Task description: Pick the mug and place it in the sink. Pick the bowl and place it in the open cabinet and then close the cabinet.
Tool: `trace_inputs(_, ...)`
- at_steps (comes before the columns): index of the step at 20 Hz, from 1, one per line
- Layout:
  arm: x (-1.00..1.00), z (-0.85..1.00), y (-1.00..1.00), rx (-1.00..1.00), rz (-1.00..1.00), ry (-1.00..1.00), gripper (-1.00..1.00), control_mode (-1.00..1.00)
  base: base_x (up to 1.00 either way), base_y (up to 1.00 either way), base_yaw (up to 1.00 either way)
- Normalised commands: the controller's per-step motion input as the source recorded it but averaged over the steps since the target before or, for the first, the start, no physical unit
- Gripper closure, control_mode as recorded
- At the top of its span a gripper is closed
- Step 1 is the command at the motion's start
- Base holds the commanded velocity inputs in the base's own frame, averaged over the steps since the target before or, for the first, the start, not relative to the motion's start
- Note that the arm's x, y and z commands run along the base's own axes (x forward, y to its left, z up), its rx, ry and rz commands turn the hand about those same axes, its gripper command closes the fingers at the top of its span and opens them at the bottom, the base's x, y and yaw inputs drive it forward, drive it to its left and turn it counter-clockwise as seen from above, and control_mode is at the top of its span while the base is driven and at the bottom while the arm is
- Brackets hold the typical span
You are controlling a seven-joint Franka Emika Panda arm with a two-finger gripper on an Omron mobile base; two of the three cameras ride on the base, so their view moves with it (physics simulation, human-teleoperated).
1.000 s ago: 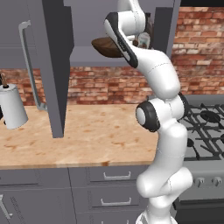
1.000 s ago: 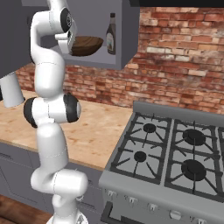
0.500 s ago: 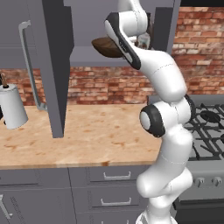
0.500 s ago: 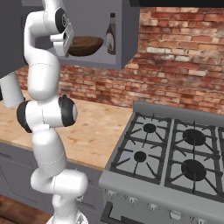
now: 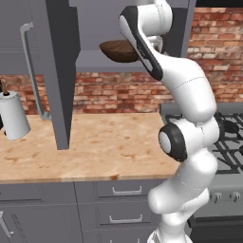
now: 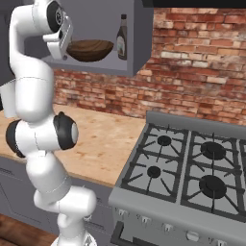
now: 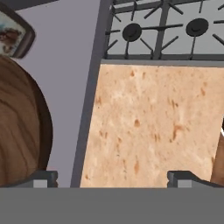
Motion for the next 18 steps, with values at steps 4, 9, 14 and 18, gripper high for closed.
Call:
trace_inputs(4, -0.71, 0.25, 0.0, 0.0, 0.0, -0.1, -1.0, -1.0, 0.0, 0.0, 0.0)
trace_inputs(9, -0.91, 0.16, -0.02, 0.0, 0.0, -0.16, -1.0, -1.0, 0.0, 0.0, 0.0)
trace_inputs(14, -1.0, 0.0, -0.32, 0.0, 0.01, -0.34, -1.0, -1.0, 0.0, 0.0, 0.0)
trace_inputs(18, -1.0, 0.02, -0.65, 0.02, 0.0, -0.27, -1.0, -1.0, 0.0, 0.0, 0.0)
